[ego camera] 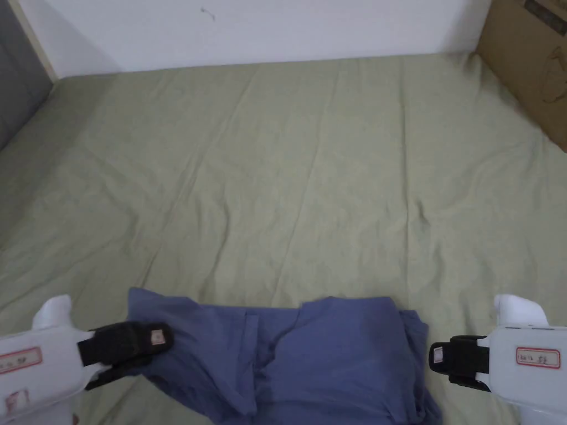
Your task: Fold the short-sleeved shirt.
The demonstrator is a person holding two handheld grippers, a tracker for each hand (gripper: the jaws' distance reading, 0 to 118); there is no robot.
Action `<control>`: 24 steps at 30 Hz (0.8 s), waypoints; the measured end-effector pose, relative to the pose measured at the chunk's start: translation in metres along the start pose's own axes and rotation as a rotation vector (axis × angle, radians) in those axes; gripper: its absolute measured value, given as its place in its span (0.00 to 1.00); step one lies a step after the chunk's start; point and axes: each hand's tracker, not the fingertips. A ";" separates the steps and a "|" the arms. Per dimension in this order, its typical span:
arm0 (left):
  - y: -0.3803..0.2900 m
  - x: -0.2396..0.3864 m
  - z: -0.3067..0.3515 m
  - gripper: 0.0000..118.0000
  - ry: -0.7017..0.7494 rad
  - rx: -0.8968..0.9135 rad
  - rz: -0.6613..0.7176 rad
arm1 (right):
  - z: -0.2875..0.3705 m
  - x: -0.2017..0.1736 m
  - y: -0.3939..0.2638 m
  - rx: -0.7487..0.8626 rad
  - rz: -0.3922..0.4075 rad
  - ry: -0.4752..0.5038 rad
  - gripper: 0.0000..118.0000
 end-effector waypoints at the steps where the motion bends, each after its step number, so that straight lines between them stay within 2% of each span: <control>1: 0.003 0.022 -0.007 0.09 0.002 -0.023 -0.059 | 0.002 0.004 -0.001 0.004 -0.008 0.001 0.00; 5: 0.001 0.100 -0.050 0.09 -0.031 -0.102 -0.277 | 0.009 0.022 -0.005 0.021 -0.052 0.001 0.00; 9: -0.027 0.155 -0.121 0.09 -0.083 -0.291 -0.458 | 0.017 0.048 -0.010 0.038 -0.123 -0.003 0.00; 13: -0.072 0.172 -0.199 0.09 -0.048 -0.512 -0.544 | 0.024 0.068 -0.015 0.053 -0.184 -0.016 0.00; 15: -0.098 0.176 -0.229 0.10 0.010 -0.585 -0.662 | 0.026 0.075 -0.017 0.058 -0.199 -0.023 0.00; 17: -0.114 0.168 -0.253 0.21 0.074 -0.613 -0.716 | 0.028 0.081 -0.019 0.062 -0.214 -0.027 0.00; 18: -0.115 0.164 -0.258 0.32 0.064 -0.601 -0.687 | 0.028 0.082 -0.019 0.064 -0.219 -0.028 0.00; 19: -0.114 0.167 -0.254 0.50 0.037 -0.598 -0.631 | 0.028 0.084 -0.019 0.064 -0.223 -0.030 0.00; 21: -0.102 0.162 -0.245 0.76 -0.067 -0.593 -0.487 | 0.029 0.085 -0.020 0.065 -0.225 -0.034 0.00; 22: -0.096 0.159 -0.240 0.84 -0.100 -0.585 -0.438 | 0.029 0.084 -0.019 0.065 -0.224 -0.035 0.00; 24: -0.084 0.165 -0.220 0.85 -0.148 -0.542 -0.394 | 0.028 0.084 -0.018 0.063 -0.221 -0.033 0.00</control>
